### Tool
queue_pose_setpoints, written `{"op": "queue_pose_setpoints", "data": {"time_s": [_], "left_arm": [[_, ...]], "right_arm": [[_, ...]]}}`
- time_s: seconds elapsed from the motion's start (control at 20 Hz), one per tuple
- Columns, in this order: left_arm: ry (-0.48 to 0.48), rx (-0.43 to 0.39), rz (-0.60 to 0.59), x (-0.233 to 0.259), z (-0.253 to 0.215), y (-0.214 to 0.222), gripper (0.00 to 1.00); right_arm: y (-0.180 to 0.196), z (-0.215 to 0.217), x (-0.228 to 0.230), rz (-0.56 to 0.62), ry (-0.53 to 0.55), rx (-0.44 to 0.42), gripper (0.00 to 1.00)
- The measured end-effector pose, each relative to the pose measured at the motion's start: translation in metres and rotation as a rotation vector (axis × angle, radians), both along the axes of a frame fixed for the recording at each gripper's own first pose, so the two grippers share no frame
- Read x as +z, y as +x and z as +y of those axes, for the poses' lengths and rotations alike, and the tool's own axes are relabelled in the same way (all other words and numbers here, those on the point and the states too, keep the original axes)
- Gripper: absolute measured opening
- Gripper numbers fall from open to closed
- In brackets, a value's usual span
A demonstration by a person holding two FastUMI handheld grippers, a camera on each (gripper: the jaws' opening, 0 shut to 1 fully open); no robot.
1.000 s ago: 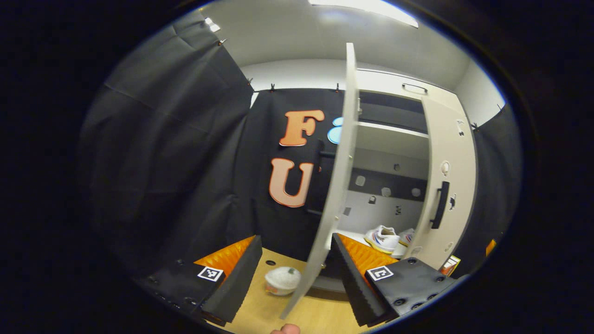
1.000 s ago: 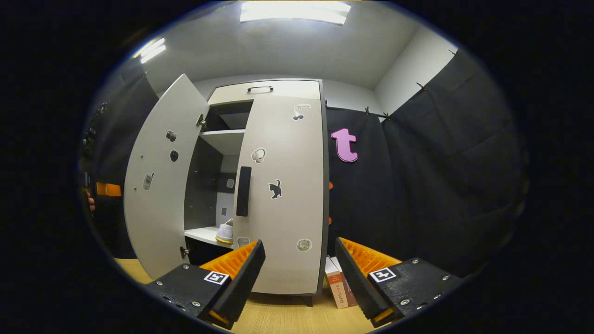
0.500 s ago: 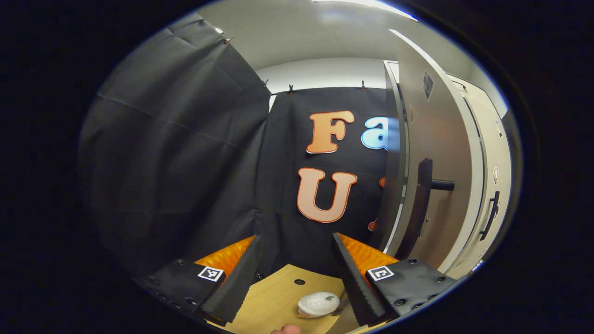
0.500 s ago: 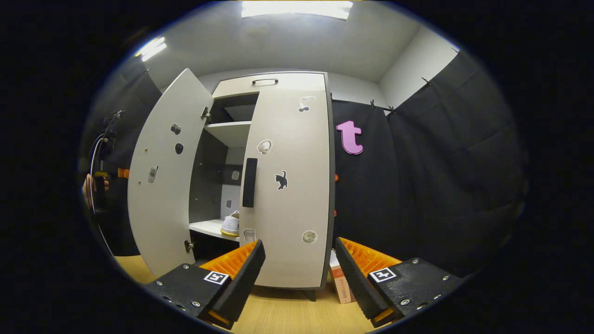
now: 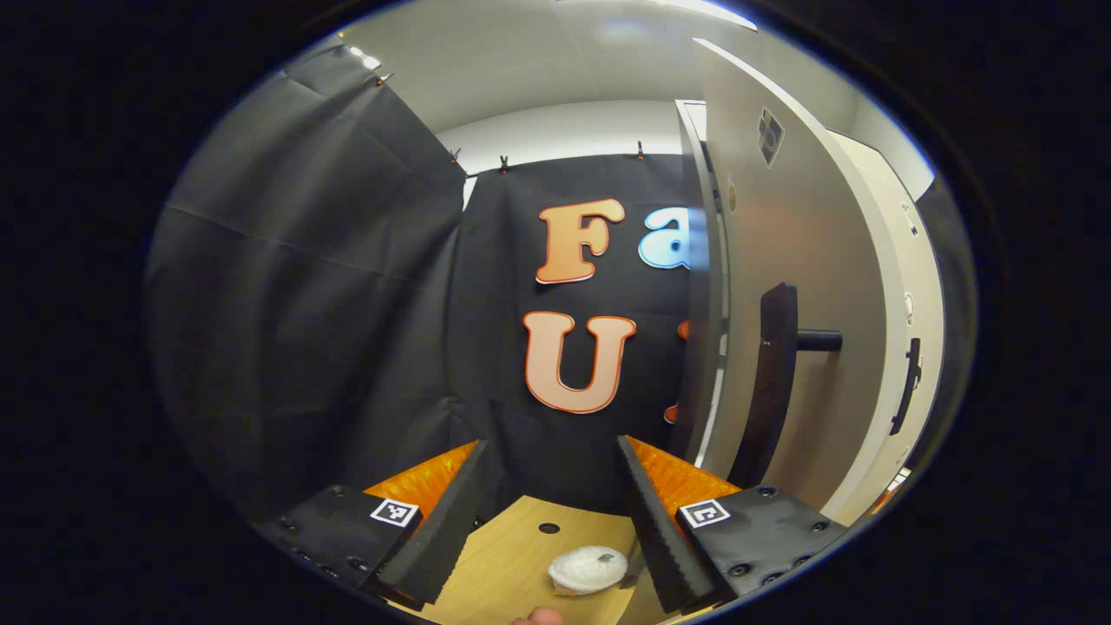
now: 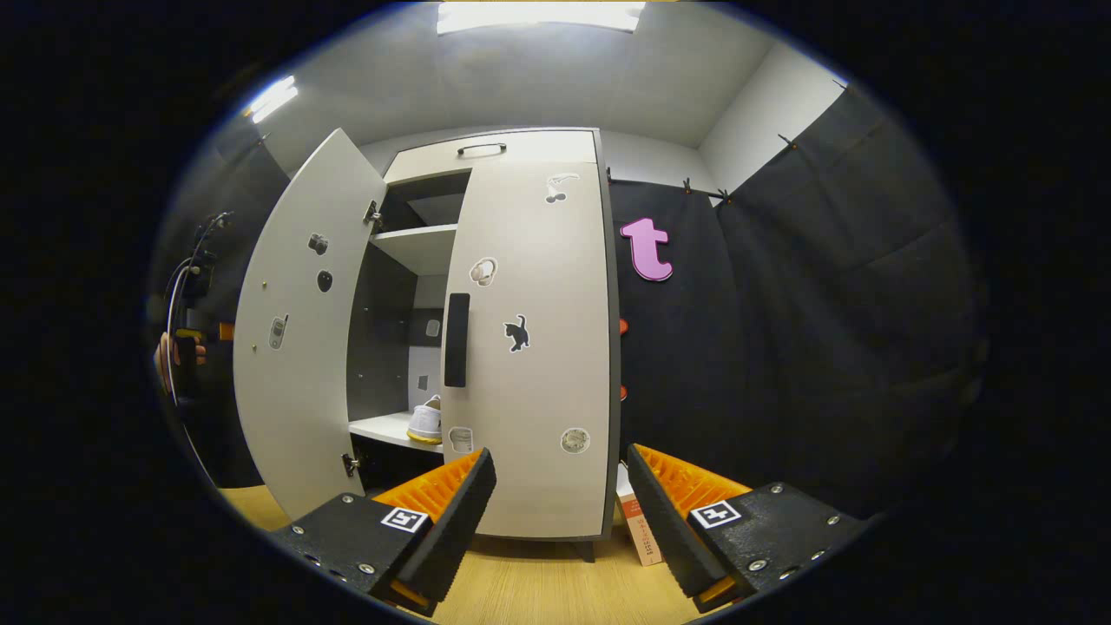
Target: Grab one shoe with the right hand and put it into the shoe cabinet, grab the other shoe with the left hand and put it into the shoe cabinet; then close the right door with the right hand and the left door with the left hand.
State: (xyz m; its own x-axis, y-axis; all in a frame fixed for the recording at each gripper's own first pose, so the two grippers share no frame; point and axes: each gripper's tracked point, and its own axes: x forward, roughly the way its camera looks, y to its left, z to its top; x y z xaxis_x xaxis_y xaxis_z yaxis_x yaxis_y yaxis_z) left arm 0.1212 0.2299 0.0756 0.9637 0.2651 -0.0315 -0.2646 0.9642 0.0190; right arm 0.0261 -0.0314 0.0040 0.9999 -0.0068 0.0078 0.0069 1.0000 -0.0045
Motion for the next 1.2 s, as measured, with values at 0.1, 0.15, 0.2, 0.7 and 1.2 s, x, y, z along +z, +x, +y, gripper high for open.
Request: {"op": "queue_pose_setpoints", "data": {"time_s": [0.1,0.15,0.2,0.7,1.2], "left_arm": [[0.013,-0.048,0.002,0.001,-0.028,-0.001,0.88],[0.029,-0.071,-0.001,0.003,-0.043,0.000,0.88],[0.045,-0.092,-0.002,0.003,-0.059,-0.001,0.88],[0.019,-0.249,0.038,-0.023,-0.150,0.037,0.94],[-0.061,-0.402,0.044,-0.026,-0.218,0.033,0.99]], "right_arm": [[0.001,0.000,-0.002,0.002,0.012,0.001,0.94],[0.001,-0.001,-0.002,0.003,0.015,0.001,0.94],[0.000,-0.003,-0.002,0.002,0.016,-0.001,0.94],[-0.011,-0.030,-0.001,0.002,0.007,-0.066,0.94],[-0.016,-0.034,-0.005,0.012,0.014,-0.092,0.94]]}}
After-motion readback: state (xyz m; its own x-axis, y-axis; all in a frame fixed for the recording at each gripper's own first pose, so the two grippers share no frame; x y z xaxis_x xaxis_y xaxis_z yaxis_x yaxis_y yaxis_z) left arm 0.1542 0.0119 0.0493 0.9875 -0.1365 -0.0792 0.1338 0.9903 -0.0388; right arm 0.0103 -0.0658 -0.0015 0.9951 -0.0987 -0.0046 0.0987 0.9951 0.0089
